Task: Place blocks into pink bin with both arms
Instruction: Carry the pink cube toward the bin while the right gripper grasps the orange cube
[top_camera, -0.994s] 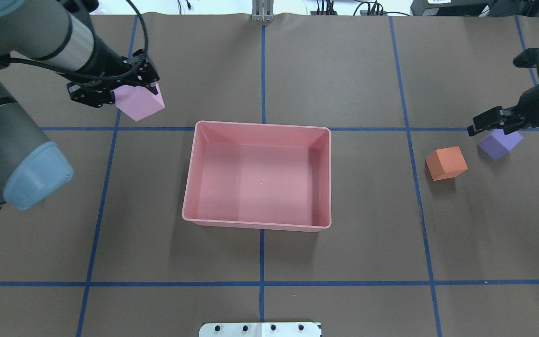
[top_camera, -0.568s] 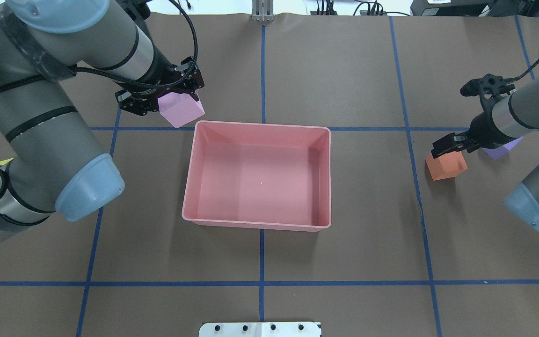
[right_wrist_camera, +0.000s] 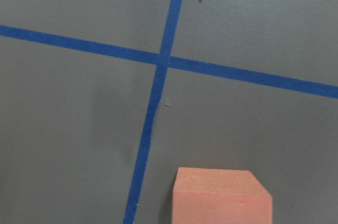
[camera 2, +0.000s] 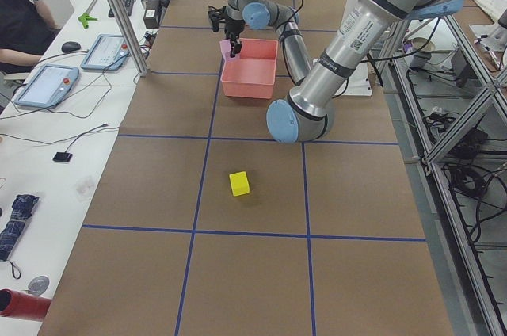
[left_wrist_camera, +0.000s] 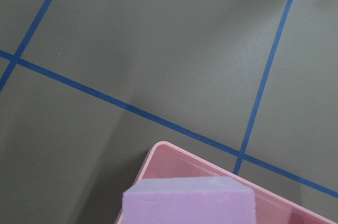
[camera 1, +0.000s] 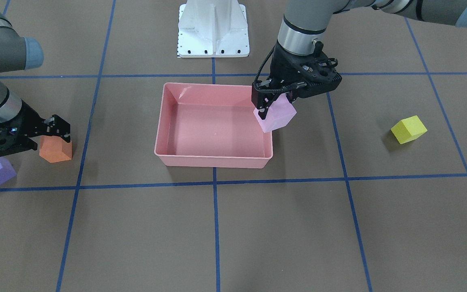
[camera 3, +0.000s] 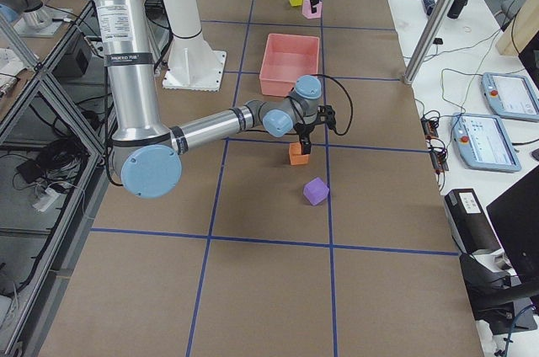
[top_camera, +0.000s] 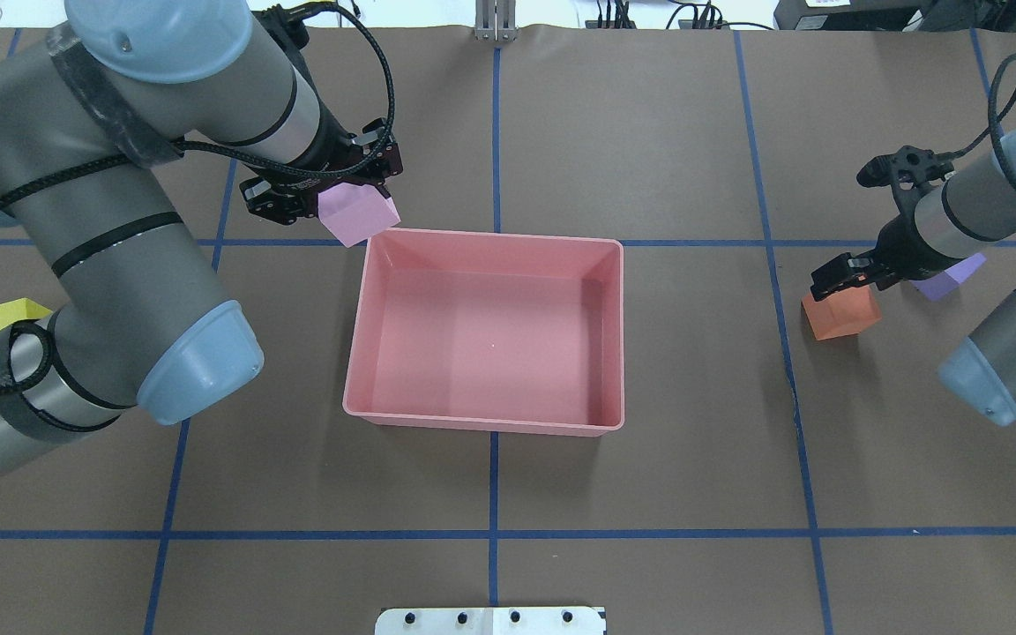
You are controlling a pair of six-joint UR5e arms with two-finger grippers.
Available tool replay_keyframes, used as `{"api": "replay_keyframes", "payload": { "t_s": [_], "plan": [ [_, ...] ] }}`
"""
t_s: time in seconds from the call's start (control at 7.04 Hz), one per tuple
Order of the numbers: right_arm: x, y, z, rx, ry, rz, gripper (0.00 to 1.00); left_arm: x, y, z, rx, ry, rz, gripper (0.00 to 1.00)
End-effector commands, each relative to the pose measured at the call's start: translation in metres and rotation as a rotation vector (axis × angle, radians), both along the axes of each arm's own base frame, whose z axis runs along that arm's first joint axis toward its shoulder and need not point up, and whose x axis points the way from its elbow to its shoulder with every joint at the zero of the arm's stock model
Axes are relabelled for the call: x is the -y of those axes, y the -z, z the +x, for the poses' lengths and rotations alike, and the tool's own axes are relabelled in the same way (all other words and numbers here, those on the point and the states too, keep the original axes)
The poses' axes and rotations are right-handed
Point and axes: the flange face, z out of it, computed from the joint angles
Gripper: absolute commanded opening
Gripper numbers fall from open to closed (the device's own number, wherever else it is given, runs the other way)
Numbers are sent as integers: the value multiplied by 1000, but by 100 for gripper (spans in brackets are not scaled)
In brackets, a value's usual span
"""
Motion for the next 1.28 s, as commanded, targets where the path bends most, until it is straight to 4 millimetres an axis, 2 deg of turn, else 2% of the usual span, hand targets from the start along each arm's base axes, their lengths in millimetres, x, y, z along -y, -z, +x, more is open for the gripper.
{"api": "replay_keyframes", "payload": {
  "t_s": [0.0, 0.28, 0.71, 0.85, 0.99, 1.14],
  "plan": [
    [7, -6, 7, -23, 30, 3, 100, -4, -1, 9, 12, 1, 10, 0],
    [2, -10, -21, -39, 66, 5, 100, -3, -3, 10, 17, 1, 6, 0],
    [1, -27, -33, -65, 83, -15, 100, -3, -1, 11, 14, 0, 8, 0],
    [3, -28, -30, -56, 89, -22, 94, -11, -1, 24, 16, -22, 5, 0],
    [7, -24, -33, -55, 88, -17, 89, -28, -3, 56, 11, -18, -32, 0],
    [7, -25, -31, -55, 85, -19, 91, -42, 22, 85, -17, 10, -26, 0]
  ]
}}
